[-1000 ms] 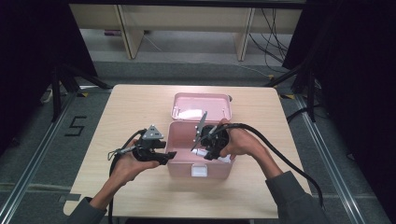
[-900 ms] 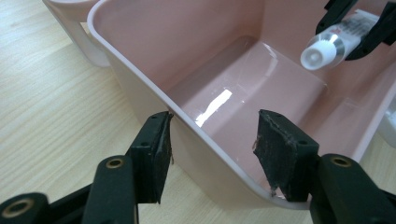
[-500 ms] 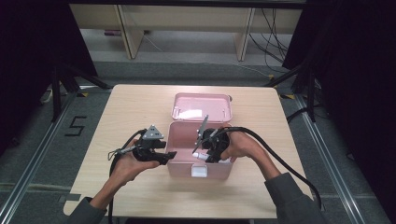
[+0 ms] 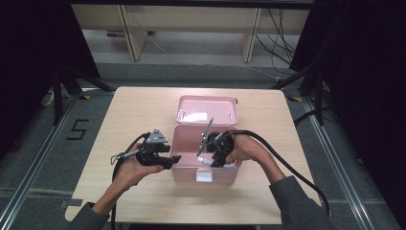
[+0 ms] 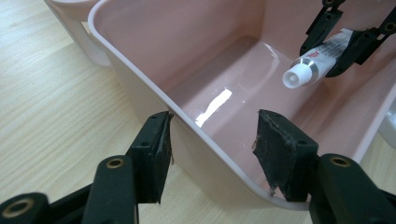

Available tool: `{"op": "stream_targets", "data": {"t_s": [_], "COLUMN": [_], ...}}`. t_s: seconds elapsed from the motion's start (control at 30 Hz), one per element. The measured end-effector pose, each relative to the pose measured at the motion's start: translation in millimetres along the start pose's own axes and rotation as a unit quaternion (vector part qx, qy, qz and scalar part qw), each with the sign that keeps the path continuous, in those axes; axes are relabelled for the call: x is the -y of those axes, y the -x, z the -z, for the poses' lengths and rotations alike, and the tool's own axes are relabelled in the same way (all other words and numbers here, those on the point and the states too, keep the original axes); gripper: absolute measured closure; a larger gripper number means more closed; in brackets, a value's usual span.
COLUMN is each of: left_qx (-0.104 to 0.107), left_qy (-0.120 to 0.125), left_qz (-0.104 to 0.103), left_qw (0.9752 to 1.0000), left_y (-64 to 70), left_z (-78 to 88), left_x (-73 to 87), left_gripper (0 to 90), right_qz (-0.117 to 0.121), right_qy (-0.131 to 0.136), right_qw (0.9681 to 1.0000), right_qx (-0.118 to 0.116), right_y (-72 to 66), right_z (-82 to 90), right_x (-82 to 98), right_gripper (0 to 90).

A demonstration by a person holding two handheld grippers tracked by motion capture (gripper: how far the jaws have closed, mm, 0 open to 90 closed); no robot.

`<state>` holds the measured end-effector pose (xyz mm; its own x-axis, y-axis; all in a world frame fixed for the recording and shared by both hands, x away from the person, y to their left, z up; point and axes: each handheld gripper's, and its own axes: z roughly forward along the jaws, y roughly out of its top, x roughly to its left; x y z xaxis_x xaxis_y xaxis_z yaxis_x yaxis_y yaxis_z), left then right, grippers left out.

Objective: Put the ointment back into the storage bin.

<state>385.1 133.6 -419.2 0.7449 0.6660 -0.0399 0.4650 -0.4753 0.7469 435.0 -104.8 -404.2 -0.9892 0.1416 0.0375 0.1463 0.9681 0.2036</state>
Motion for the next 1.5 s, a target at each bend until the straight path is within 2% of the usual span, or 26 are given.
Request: {"op": "stream_targets", "data": {"t_s": [0.1,0.13,0.17,0.2,0.3,0.33,0.47,0.53,0.57,0.6,0.63,0.73,0.77,0.87,1.0,1.03,1.07,1.13,1.17,1.23,1.27,1.33,1.37,1.5], "left_qx": [0.000,0.000,0.000,0.000,0.000,0.000,0.000,0.003,0.000,0.002,0.004,0.003,0.004,0.003,-0.002,0.002,0.002,0.001,0.001,0.000,0.000,-0.001,-0.001,-0.006], "left_qy": [0.001,0.000,-0.001,0.000,0.000,0.000,0.001,-0.001,-0.005,-0.008,-0.006,-0.007,-0.006,-0.006,-0.006,-0.008,-0.007,-0.009,-0.009,-0.009,-0.009,-0.010,-0.011,-0.011], "left_qz": [0.001,-0.001,0.000,-0.001,0.000,0.000,0.001,-0.001,-0.004,-0.007,0.000,-0.003,-0.004,-0.003,-0.006,-0.005,-0.004,-0.006,-0.006,-0.005,-0.005,-0.007,-0.007,-0.013], "left_qw": [1.0000,1.0000,1.0000,1.0000,1.0000,1.0000,1.0000,1.0000,1.0000,0.9999,1.0000,1.0000,1.0000,1.0000,1.0000,1.0000,1.0000,0.9999,0.9999,0.9999,0.9999,0.9999,0.9999,0.9998], "left_y": [0.0,-0.2,-0.2,-0.2,0.0,-0.1,0.1,0.4,0.9,1.0,1.2,1.0,0.9,1.1,1.4,1.8,2.1,2.4,2.6,3.3,3.5,3.9,4.0,4.7], "left_z": [-0.1,0.0,0.1,0.0,0.0,0.0,-0.1,-0.6,-1.2,-2.5,-2.9,-2.6,-2.6,-2.6,-2.6,-2.2,-2.3,-2.2,-2.1,-2.1,-2.1,-2.0,-1.9,-2.0], "left_x": [0.0,0.0,0.0,0.0,0.0,0.0,0.1,0.2,0.2,0.7,1.0,0.9,0.9,0.9,0.6,0.7,0.7,0.6,0.6,0.6,0.6,0.4,0.4,0.0], "left_gripper": [45.2,45.2,45.2,45.2,45.2,45.2,45.2,45.0,45.1,45.1,44.7,44.8,44.8,44.8,44.8,44.7,44.7,44.6,44.5,44.4,44.3,44.1,44.1,43.7], "right_qz": [0.014,0.005,0.006,-0.006,0.001,-0.009,-0.016,-0.013,-0.004,-0.012,-0.002,-0.019,-0.017,-0.034,-0.061,-0.077,-0.079,-0.088,-0.088,-0.104,-0.102,-0.114,-0.110,-0.128], "right_qy": [0.004,0.002,0.001,-0.003,-0.001,-0.003,-0.009,-0.005,0.001,-0.001,0.006,0.010,0.023,0.035,0.063,0.077,0.089,0.106,0.122,0.129,0.133,0.144,0.148,0.165], "right_qw": [0.9999,0.9999,0.9999,0.9999,0.9999,0.9999,0.9998,0.9998,1.0000,0.9999,1.0000,0.9998,0.9996,0.9988,0.9957,0.9934,0.9924,0.9895,0.9869,0.9840,0.9833,0.9795,0.9791,0.9722], "right_qx": [-0.004,-0.010,-0.009,-0.010,-0.012,-0.014,-0.012,-0.010,-0.004,-0.004,-0.004,-0.003,-0.001,0.007,0.028,0.036,0.032,0.044,0.057,0.065,0.070,0.083,0.086,0.105], "right_y": [3.6,2.6,3.2,2.5,6.0,4.7,6.7,8.3,9.9,9.4,11.2,8.6,8.4,6.9,9.7,9.8,10.0,11.4,13.1,12.3,13.0,12.8,13.8,17.3], "right_z": [-2.9,-2.9,-3.4,-3.3,-5.4,-5.2,-6.5,-5.4,-5.0,-3.7,-3.4,1.1,2.4,6.8,15.3,19.4,21.0,26.3,30.4,35.5,37.7,42.0,44.1,52.0], "right_x": [-0.2,-0.5,-0.5,-0.3,0.3,-0.3,0.5,1.3,2.2,2.4,2.8,2.9,3.2,4.7,8.9,10.6,10.9,13.1,14.8,16.9,18.0,20.1,21.3,26.6], "right_gripper": [70.0,70.0,70.0,70.0,69.9,69.6,68.4,67.2,67.0,66.9,66.9,66.2,65.6,63.6,59.7,58.6,57.0,55.2,54.3,53.5,52.6,52.1,51.8,49.9]}}
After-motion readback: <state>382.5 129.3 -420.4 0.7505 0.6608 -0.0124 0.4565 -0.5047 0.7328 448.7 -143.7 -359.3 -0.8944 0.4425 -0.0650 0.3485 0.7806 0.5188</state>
